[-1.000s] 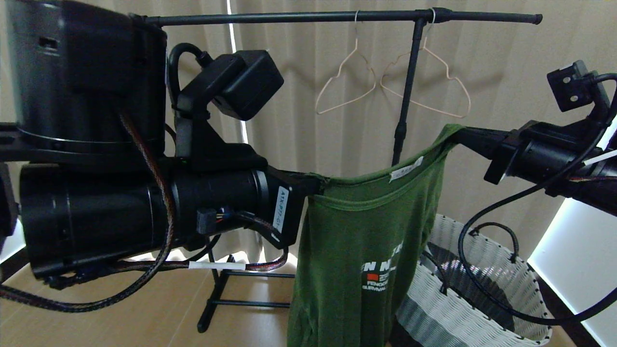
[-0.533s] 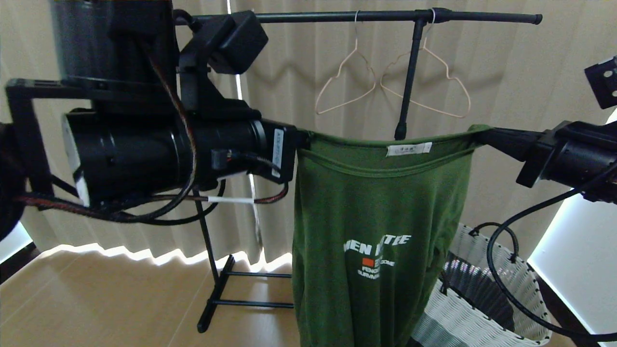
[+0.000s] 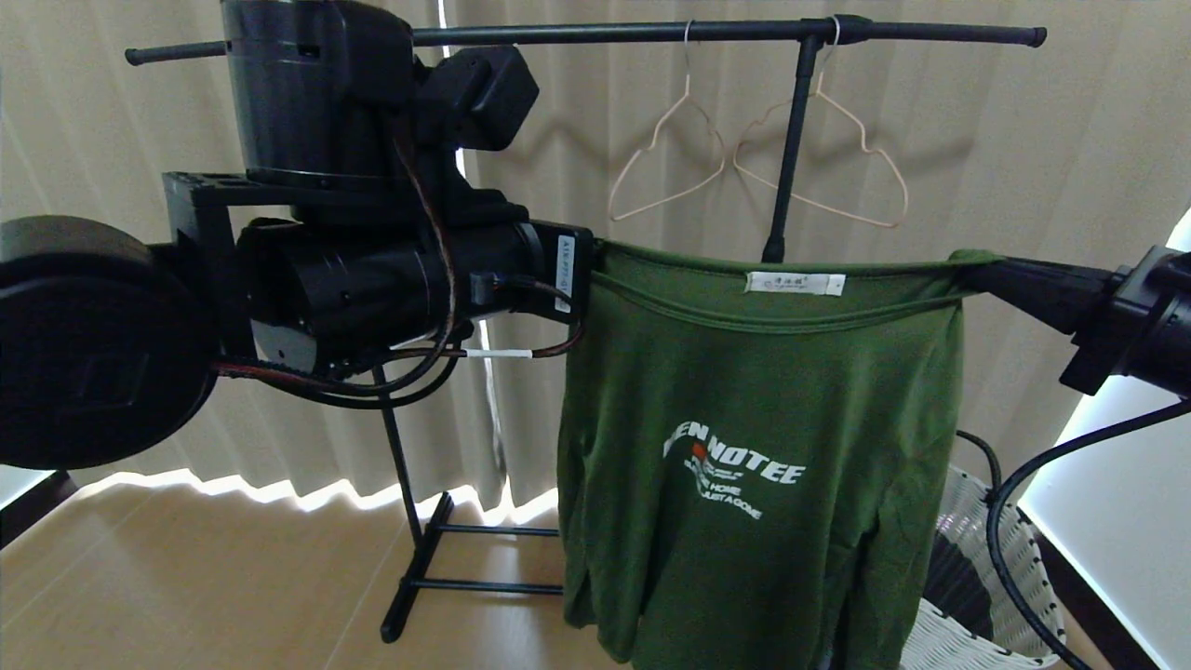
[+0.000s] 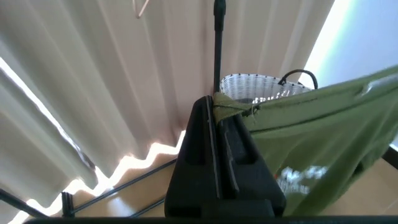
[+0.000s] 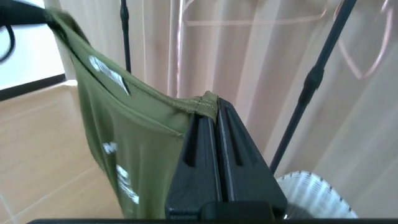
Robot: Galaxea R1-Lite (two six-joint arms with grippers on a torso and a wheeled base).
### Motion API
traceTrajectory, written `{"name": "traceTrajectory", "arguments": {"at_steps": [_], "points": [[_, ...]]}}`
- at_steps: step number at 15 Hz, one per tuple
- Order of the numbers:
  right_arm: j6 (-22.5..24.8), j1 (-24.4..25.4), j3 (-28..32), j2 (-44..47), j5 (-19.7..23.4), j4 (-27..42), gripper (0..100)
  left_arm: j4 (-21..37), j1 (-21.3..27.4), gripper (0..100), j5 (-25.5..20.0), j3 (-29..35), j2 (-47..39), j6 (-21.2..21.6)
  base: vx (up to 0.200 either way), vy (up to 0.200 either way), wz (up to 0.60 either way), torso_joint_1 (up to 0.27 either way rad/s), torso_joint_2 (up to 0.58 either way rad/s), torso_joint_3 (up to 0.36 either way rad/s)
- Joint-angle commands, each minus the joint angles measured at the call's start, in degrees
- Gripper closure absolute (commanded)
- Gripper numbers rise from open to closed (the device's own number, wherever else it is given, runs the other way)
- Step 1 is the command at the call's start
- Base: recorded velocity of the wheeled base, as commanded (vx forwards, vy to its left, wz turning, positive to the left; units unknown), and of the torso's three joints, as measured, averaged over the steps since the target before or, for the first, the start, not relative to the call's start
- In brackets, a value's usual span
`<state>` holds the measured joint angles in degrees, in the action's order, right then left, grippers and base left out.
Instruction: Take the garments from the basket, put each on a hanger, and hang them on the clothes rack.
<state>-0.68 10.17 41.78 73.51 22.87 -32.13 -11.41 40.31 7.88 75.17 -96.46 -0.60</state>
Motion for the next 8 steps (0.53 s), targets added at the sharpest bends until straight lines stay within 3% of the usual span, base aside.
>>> {"name": "traceTrajectory", "arguments": {"at_steps": [1,8], "points": [[-0.1,0.1,1.2,0.0,0.1,-0.3,100,0.0,0.7,100,0.0,-0.6,1.5,0.1,0.000,0.000,0.00,0.000,0.00,0.000],[-1.0,0.9,4.6,-0.2,0.1,-0.3,100,0.0,2.1,100,-0.1,-0.7,6.2,0.2,0.000,0.000,0.00,0.000,0.00,0.000]]}}
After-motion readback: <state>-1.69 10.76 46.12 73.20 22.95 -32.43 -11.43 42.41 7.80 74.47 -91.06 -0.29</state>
